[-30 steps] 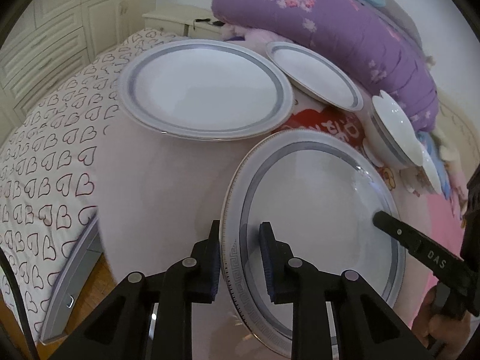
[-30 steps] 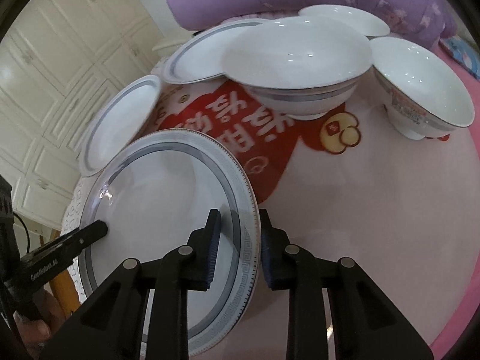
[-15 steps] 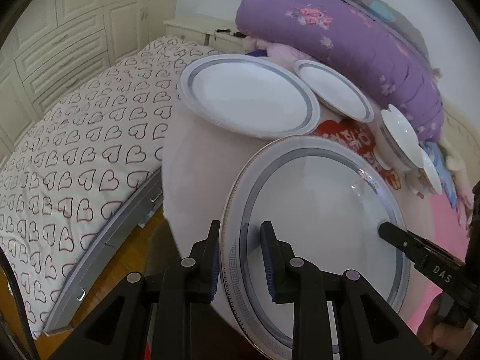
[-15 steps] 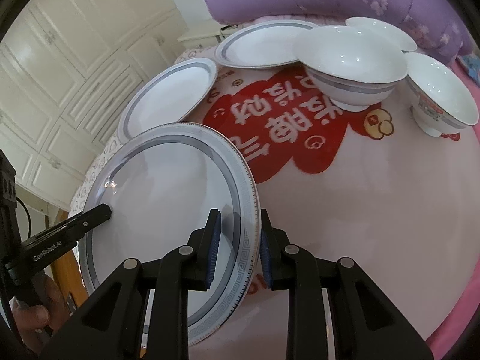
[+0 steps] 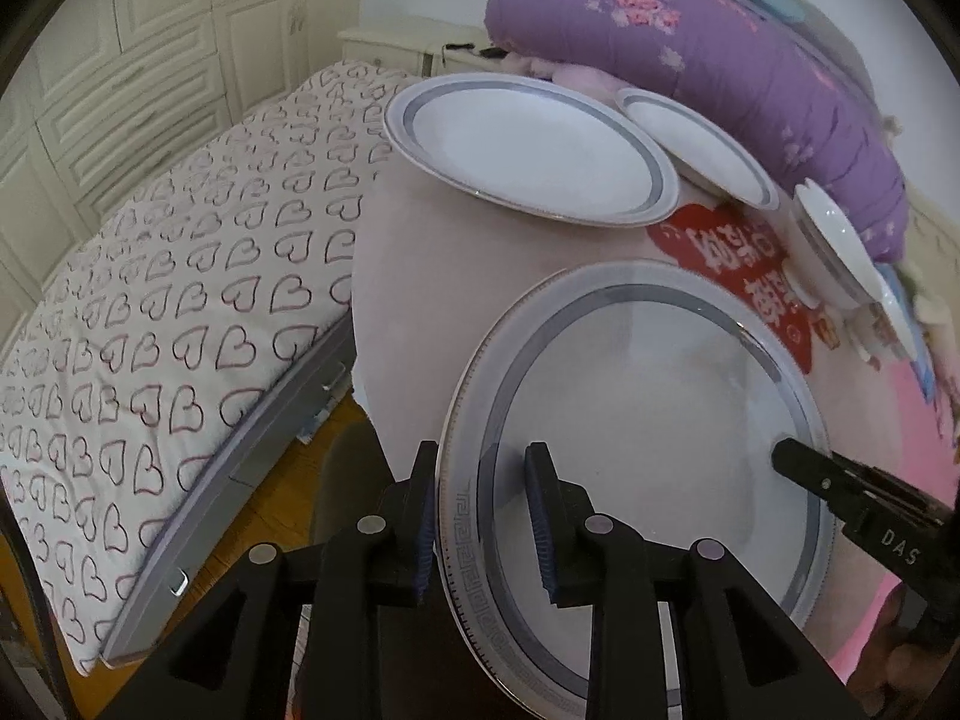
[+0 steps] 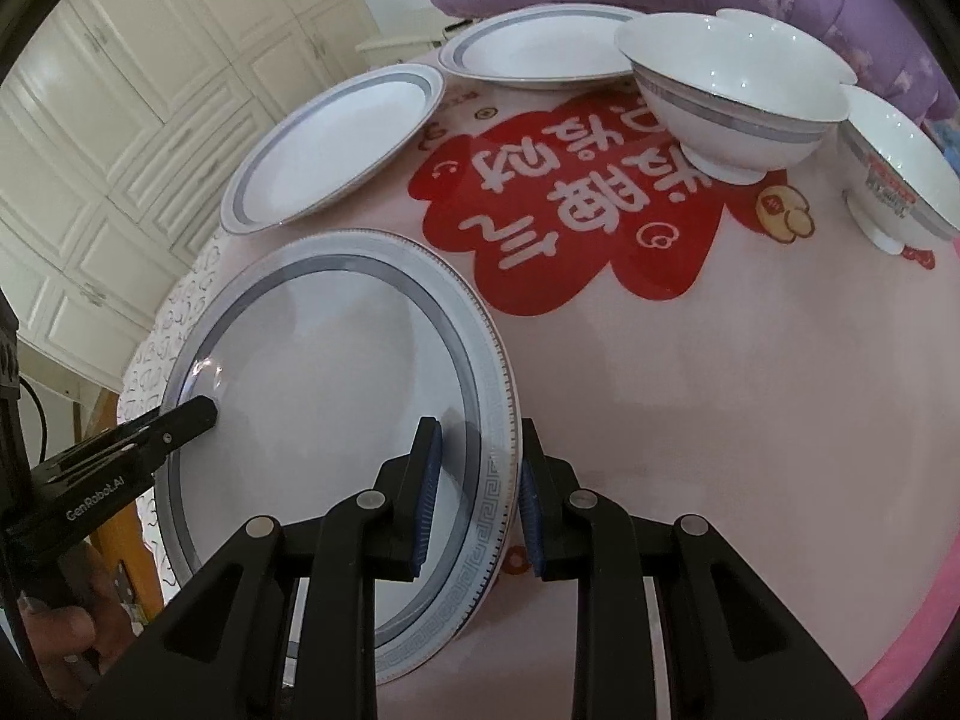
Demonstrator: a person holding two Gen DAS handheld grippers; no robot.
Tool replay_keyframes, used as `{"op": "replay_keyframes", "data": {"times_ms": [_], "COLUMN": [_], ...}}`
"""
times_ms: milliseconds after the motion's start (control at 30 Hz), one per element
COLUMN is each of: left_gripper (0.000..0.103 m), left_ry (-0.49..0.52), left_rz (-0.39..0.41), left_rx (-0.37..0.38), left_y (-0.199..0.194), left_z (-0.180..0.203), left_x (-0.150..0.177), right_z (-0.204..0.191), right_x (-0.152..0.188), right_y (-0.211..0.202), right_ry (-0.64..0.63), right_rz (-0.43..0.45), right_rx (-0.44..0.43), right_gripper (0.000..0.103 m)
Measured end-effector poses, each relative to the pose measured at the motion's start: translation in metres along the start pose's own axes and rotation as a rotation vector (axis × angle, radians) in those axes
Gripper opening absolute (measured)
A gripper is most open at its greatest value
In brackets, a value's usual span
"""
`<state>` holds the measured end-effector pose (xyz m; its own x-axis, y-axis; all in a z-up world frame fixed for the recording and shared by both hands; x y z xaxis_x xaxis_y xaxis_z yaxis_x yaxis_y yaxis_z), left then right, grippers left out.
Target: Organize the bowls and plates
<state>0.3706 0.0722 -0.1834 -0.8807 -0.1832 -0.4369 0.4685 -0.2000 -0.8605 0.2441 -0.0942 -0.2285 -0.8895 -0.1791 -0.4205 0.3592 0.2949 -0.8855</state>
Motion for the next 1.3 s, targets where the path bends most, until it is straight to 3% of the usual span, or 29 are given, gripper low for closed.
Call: {"op": "replay_keyframes", "data": {"times_ms": [333,400,467,500,567,667,833,1300], "left_gripper": [0.028,0.043,0.083,0.090,0.101,0.102,0.102,0.102], "left_ry": [0.002,0.002,-0.002,-0.003,0.004,0.006,-0.006,0.052], "left_rz": [-0.003,-0.004,0.024,0.042,0.091,0.121,0.139,0.322], "left_rx": [0.008,0.004,-0.005,-0.010,-0.014,-0.012,0.006,-0.019], "left_y": [0.006,0.005,0.000,-0.004,-0.014,-0.022,-0.033,-0.099], "left_z": [-0.002,-0.004,-0.007,-0.007,-0.006,-0.003,0.000,0.017], "left_x": [0.001,-0.001,-0.006,-0.008,-0.013,-0.019,-0.027,-0.045], "right_z": [0.000,0.001,0.004,0.006,0.010,0.017,0.023,0.007], "right_x": [-0.001,-0.003,-0.007,-0.010,-0.016,-0.026,-0.041,-0.085], "right_y": [-0.001,-0.005,-0.009,-0.012,-0.018,-0.026,-0.039,-0.084], "right_ry": [0.000,0.003,0.011,0.018,0.027,0.054,0.080,0.048], "right_rz": [-0.001,0.015,0.036,0.053,0.085,0.129,0.183,0.345], "right_rx": [0.002,0.009,0.019,0.023,0.026,0.026,-0.002,0.005], "right_gripper": [0.027,0.032,0.059,0.077,0.085,0.103,0.103,0.103]}}
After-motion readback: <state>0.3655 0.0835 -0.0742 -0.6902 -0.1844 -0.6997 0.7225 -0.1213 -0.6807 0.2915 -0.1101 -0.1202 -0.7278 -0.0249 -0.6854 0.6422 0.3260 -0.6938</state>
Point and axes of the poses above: each gripper's, at about its wrist camera, not at the fingertips, and y roughly the way its jaws point, z to its right, x to its underside, the point moved 7 cm from there along y, roughly the way its jaws point, and after that the axes turned 6 degrees about x, right-handed, at the moved point
